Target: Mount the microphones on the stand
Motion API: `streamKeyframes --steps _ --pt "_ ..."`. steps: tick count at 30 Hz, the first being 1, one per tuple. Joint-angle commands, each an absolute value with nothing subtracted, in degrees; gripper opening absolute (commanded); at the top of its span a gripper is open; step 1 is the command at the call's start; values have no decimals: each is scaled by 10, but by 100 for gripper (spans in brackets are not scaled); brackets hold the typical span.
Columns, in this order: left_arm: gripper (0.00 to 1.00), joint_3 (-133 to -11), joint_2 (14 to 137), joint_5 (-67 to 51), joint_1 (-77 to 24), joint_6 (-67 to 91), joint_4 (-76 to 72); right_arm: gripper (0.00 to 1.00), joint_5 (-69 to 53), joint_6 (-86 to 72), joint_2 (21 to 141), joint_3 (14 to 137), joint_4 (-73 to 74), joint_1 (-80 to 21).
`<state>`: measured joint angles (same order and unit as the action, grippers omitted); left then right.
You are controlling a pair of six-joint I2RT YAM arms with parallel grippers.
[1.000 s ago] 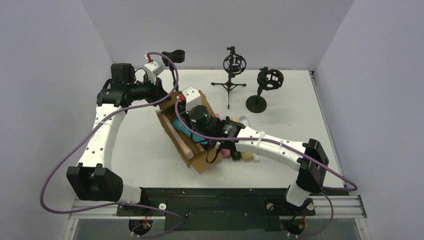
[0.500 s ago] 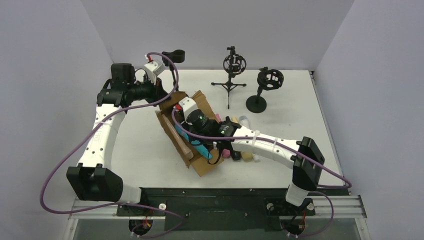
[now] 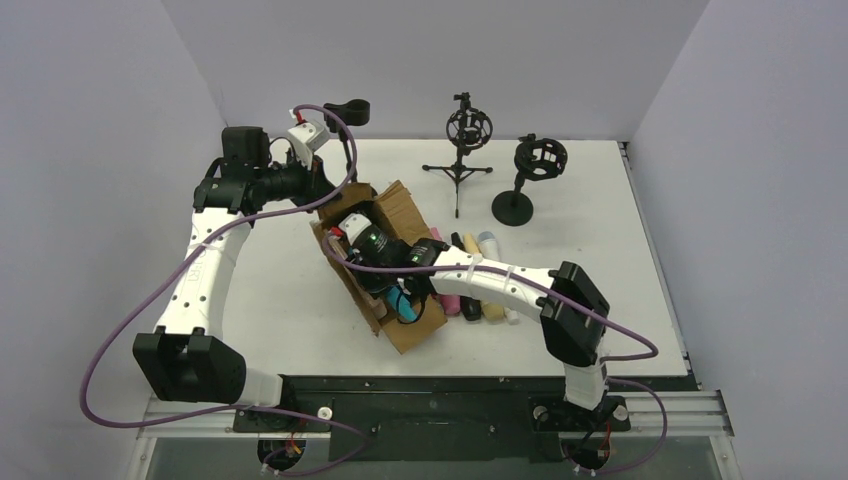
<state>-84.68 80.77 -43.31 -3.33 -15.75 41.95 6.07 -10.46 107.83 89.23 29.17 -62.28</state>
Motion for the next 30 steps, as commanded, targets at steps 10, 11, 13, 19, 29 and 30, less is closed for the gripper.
streamKeyframes --steps 10,11,13,19,29,30 --pt "0 -859 782 -452 -37 -161 389 22 99 -92 1112 937 344 -629" --pt "0 -860 782 -452 -37 -162 389 15 102 -92 1105 940 347 -629" --pt "0 -862 781 -452 -37 -164 391 5 103 -93 1086 939 345 -629" --pt "0 -866 784 -452 -37 -169 396 0 106 -93 1008 932 324 -630" --pt "0 -861 788 -444 -37 -175 397 0 109 -99 897 851 292 -612" --pt "0 -862 789 -443 -36 -175 398 0 114 -98 887 843 293 -611"
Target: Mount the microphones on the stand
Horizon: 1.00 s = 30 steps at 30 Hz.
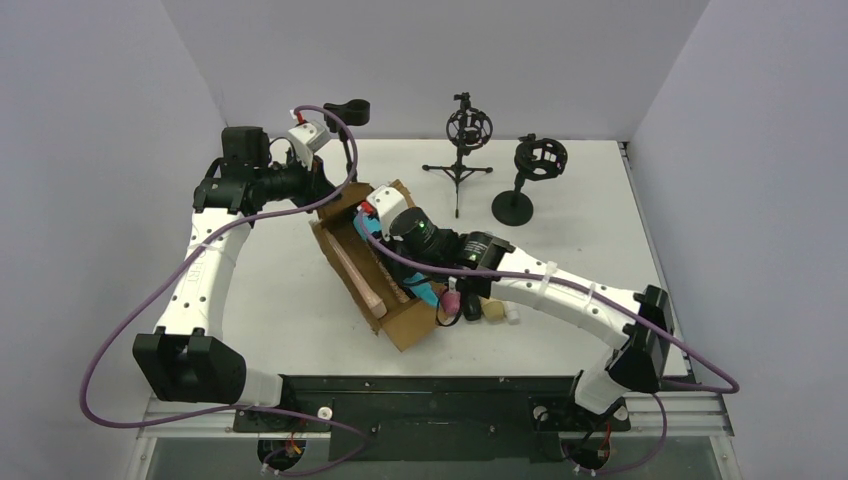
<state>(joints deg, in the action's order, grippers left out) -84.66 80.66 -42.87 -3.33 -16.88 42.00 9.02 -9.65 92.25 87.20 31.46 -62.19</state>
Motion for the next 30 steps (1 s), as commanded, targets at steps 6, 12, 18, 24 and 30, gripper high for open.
streamKeyframes --steps 6,12,18,24,30 --pt "0 -865 792 -437 -36 -176 402 0 131 -98 802 765 276 -565" --pt "0 -862 792 -434 -36 -183 405 0 131 -150 717 632 213 -413" --pt "0 -867 793 -439 -36 -184 406 0 150 -209 720 543 189 -298" --pt "0 -869 793 -440 -36 -185 405 0 194 -245 793 532 233 -263" --pt "0 -861 789 -443 -36 -181 400 0 205 -256 866 536 241 -242"
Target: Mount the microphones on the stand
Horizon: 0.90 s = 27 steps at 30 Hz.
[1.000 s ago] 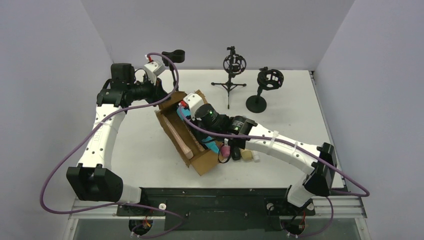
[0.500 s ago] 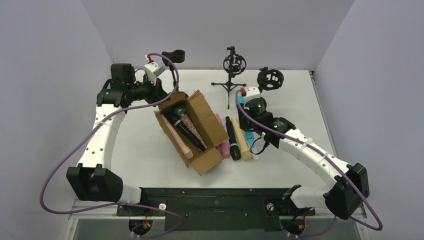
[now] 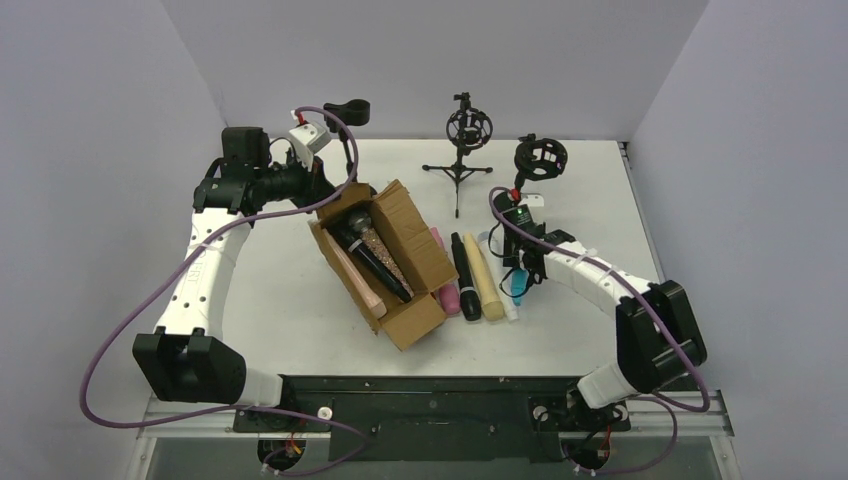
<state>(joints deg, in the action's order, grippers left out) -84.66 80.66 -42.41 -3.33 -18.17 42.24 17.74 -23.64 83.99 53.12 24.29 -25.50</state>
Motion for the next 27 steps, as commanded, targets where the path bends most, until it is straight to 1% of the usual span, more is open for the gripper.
streamKeyframes --steps 1,11,18,20,21,26,27 --pt "0 -860 788 -443 -36 -181 399 0 207 -256 882 538 244 -239" --pt "0 -863 788 -451 -36 -173 395 0 150 -250 951 566 275 -224" --pt "0 -874 793 -453 -37 -177 402 0 100 -245 963 565 283 -232" --pt "0 -881 796 -451 -37 -182 408 5 89 -245 967 564 286 -237" --pt "0 -886 798 -449 -37 -184 409 10 85 -246 968 563 286 -238" --pt "0 -899 813 -451 -37 -182 426 16 67 -252 971 552 274 -257" --pt "0 -900 813 -452 -37 -182 427 20 70 -253 971 550 272 -260"
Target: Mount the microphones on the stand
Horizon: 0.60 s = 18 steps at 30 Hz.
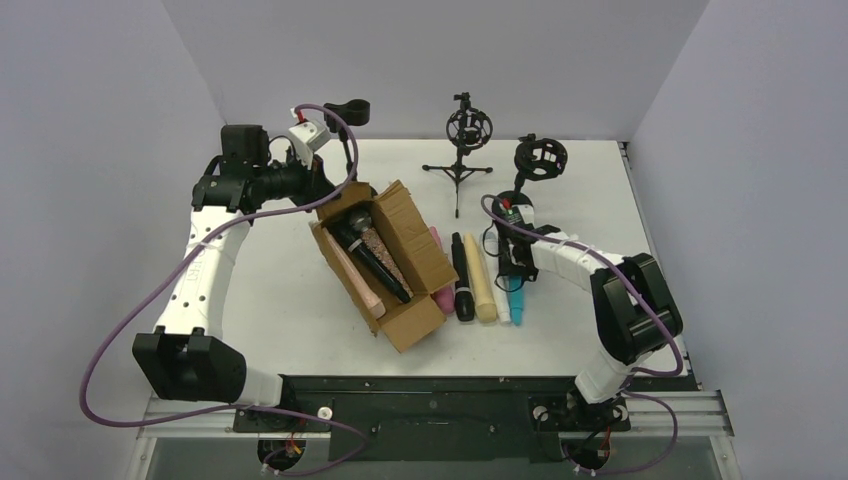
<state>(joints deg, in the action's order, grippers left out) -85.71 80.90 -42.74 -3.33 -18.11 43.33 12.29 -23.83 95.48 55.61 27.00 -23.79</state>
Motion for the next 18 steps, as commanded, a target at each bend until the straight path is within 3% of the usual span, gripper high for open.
streamKeyframes --steps 1,4,9,18 --pt "0 -900 812 -453 -38 -181 426 23 71 -253 971 549 272 -266" --pt "0 -900 810 -454 -37 -180 428 41 92 -260 965 547 275 -269" --pt "0 -892 808 -452 -37 -182 427 54 118 -258 928 565 281 -269" --pt "0 -892 806 -460 -37 -162 423 58 138 -248 790 622 306 -278"
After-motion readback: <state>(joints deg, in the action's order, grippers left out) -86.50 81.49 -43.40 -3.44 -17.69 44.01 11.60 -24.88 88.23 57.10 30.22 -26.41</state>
